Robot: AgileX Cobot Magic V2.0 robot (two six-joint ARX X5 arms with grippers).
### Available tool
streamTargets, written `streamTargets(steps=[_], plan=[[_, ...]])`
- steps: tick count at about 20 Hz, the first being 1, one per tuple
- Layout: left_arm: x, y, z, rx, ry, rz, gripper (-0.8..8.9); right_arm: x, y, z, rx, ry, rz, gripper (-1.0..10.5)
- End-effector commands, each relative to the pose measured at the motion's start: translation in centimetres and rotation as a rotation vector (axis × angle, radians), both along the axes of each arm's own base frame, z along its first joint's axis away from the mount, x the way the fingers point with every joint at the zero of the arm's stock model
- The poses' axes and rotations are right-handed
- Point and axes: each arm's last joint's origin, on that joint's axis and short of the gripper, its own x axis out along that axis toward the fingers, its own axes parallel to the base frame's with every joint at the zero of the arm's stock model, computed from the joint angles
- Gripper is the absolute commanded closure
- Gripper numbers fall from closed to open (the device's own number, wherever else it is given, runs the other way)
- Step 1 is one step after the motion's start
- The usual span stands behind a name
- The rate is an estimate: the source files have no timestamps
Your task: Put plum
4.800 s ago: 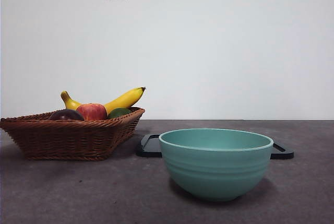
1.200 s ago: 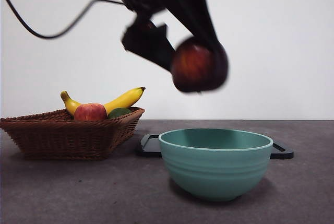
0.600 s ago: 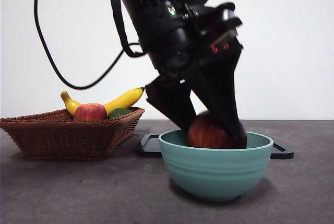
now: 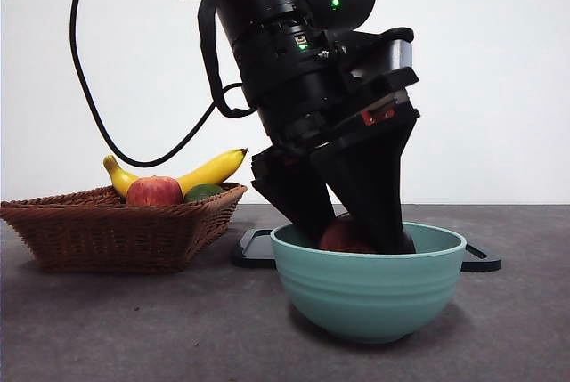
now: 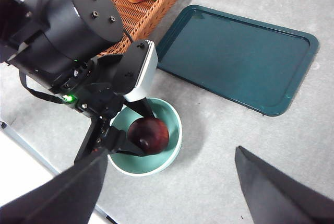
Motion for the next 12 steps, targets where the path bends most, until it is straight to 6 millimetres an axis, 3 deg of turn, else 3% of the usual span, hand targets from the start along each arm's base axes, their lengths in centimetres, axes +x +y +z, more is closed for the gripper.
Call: streamTargets(steps=[1,8,12], plan=[[-0.2,-0.7,-0.1,-0.003,-0.009,-0.031,4.33,0.1,0.1,0.5,0.003,-0.022,0.004,5.6],[-0.2,-0.8,0.2,-0.005,-0.009,-0.029,4.34,0.1,0.1,0.5,0.003,-0.022,0.004,5.6],[0.3,-0.7,3.2,-0.047,-0.042,-0.017,4.35,0.1,0.1,0.5,0.003,-0.022,0.004,5.6]])
